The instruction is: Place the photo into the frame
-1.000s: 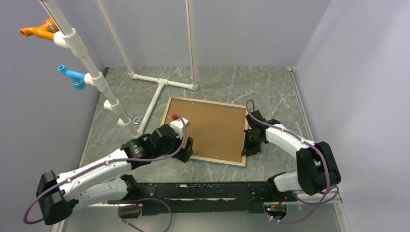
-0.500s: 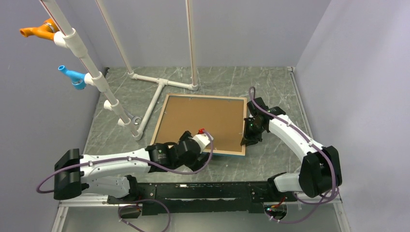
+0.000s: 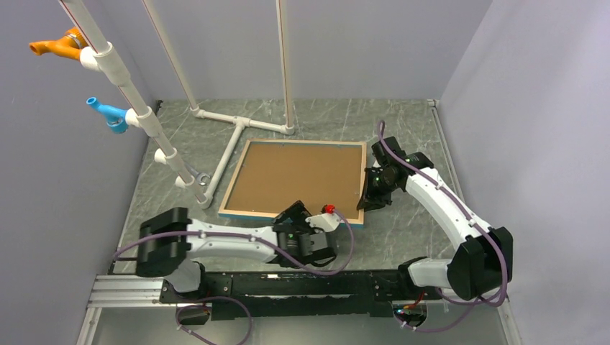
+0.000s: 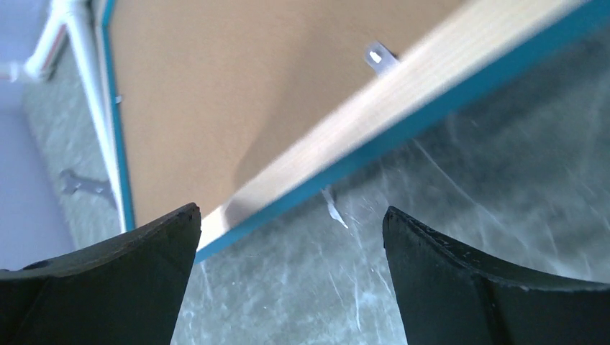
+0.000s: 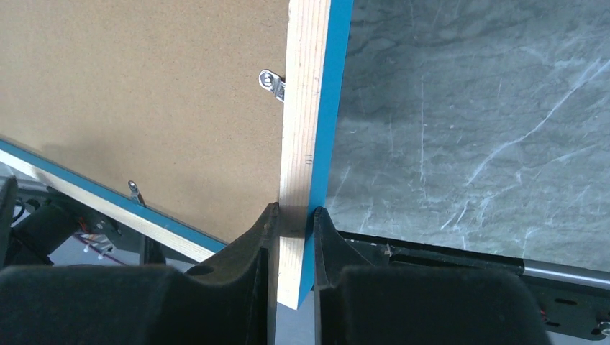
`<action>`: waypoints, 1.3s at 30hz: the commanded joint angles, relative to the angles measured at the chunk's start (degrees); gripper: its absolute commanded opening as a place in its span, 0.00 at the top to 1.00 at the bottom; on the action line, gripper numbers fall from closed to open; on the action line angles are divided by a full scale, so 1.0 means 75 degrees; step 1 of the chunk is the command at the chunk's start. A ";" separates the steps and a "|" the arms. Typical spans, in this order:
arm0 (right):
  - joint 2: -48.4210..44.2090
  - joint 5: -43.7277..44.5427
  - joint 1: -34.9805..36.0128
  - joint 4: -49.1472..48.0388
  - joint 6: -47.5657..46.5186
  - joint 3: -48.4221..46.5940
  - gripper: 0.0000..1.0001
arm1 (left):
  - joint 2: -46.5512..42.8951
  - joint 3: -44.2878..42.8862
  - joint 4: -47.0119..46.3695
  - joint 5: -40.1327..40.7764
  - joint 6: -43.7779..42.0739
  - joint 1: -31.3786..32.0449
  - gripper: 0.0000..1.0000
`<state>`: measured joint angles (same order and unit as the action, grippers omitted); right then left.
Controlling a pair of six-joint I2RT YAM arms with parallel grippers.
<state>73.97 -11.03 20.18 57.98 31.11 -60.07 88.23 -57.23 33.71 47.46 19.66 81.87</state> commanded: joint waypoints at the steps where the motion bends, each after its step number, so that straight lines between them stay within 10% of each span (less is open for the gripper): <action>1: -0.0496 -0.0760 0.0015 0.0069 -0.0012 -0.0468 1.00 | 0.0898 -0.1007 0.1674 0.1908 0.1304 0.0039 0.01; 9: -0.0606 -0.0902 0.0010 0.0036 -0.0047 -0.0275 1.00 | 0.1432 -0.1311 0.1912 0.2198 0.1176 0.0036 0.12; 25: -0.0785 -0.1511 0.0015 -0.0149 -0.0108 -0.0299 0.98 | 0.1412 -0.1067 0.1575 0.2921 0.0771 0.0036 0.86; 28: -0.0918 -0.1579 0.0015 -0.0230 -0.0121 -0.0371 0.72 | 0.1332 -0.1043 0.1681 0.3049 0.0829 0.0036 1.00; 39: -0.1853 -0.0809 0.0005 -0.0828 -0.0469 -0.1049 0.07 | 0.1083 -0.1256 0.2890 0.3365 0.1671 0.0047 1.00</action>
<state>64.64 -19.59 20.10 55.22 30.09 -64.20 99.92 -63.88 51.62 67.61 23.49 82.50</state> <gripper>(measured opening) 0.836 0.191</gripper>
